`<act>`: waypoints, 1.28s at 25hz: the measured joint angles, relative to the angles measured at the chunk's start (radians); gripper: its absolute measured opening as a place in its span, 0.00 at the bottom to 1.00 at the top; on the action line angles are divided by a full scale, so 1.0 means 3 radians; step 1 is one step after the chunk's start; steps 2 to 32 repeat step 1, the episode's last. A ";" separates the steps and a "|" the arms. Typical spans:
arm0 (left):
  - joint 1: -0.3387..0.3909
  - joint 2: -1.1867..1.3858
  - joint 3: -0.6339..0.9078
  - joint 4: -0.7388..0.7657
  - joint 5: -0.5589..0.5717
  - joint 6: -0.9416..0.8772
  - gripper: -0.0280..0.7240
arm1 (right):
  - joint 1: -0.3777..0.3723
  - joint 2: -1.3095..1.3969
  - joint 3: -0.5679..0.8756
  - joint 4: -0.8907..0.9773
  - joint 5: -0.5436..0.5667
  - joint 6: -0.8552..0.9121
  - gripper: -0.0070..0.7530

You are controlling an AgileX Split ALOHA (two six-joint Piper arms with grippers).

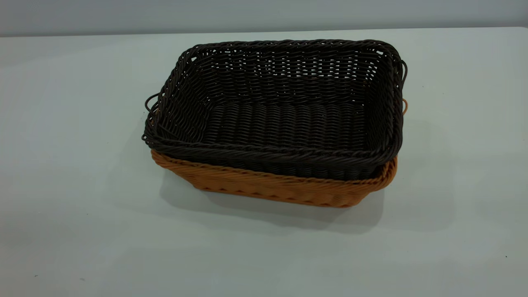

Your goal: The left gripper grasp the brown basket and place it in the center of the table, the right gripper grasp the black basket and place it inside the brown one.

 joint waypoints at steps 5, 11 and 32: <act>0.0000 0.0000 0.0000 0.0000 0.0000 0.0000 0.79 | 0.0000 0.0000 0.0000 0.0000 0.0000 0.0001 0.32; 0.0000 0.0000 0.0000 0.0000 0.0000 0.0000 0.79 | 0.0000 0.0000 0.0000 0.0000 0.0000 0.0001 0.32; 0.0000 0.0000 0.0000 0.0000 0.0000 0.0000 0.79 | 0.0000 0.0000 0.0000 0.0000 0.0000 0.0001 0.32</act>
